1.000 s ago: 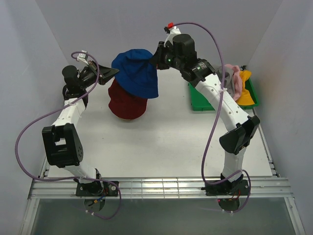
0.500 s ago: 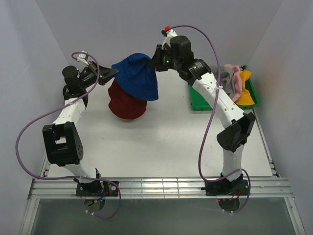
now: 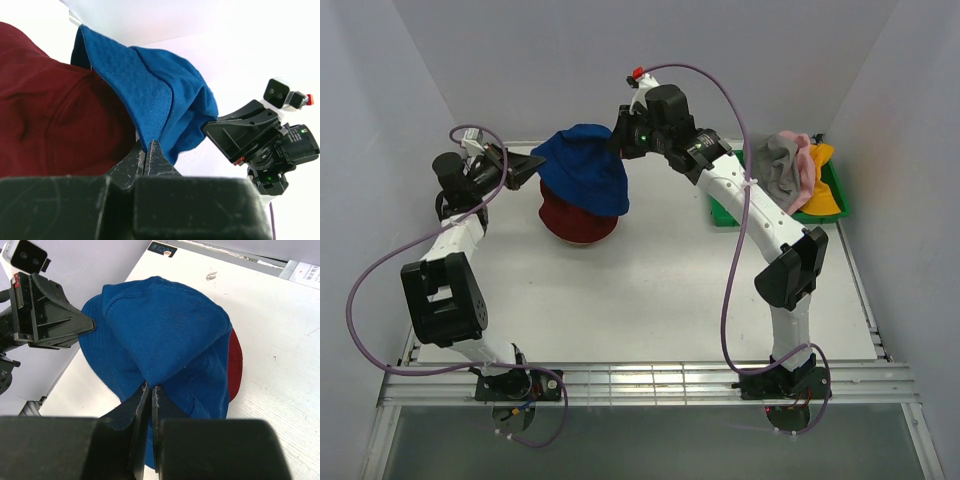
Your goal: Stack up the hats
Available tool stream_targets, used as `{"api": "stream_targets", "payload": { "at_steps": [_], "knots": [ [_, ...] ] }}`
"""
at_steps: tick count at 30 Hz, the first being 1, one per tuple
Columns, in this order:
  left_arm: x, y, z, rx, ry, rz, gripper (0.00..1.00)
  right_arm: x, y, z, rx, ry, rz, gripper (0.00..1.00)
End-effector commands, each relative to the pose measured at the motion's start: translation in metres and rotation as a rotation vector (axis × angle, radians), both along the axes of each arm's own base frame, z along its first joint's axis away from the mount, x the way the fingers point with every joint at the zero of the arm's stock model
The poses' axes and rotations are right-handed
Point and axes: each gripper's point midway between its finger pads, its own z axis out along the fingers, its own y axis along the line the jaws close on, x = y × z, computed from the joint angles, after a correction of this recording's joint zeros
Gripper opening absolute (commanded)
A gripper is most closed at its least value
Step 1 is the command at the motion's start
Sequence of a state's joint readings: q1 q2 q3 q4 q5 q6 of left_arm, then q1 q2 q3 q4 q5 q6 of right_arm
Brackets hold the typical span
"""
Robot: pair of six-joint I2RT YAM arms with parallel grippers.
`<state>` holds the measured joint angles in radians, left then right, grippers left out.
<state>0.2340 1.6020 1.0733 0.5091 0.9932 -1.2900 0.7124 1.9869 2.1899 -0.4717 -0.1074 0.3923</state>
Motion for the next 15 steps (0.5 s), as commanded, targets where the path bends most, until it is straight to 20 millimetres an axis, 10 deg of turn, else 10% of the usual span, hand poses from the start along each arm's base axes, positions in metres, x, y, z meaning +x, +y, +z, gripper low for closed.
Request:
{"api": "stream_targets", "payload": {
  "at_steps": [1,15],
  "knots": [
    [-0.018,0.008,0.029,0.018,-0.086,0.012,0.0,-0.001,0.003,0.034,0.053,-0.08,0.003,0.08],
    [-0.022,0.02,0.016,-0.002,-0.039,0.04,0.0,-0.012,0.012,0.049,0.075,-0.106,0.034,0.08]
  ]
}}
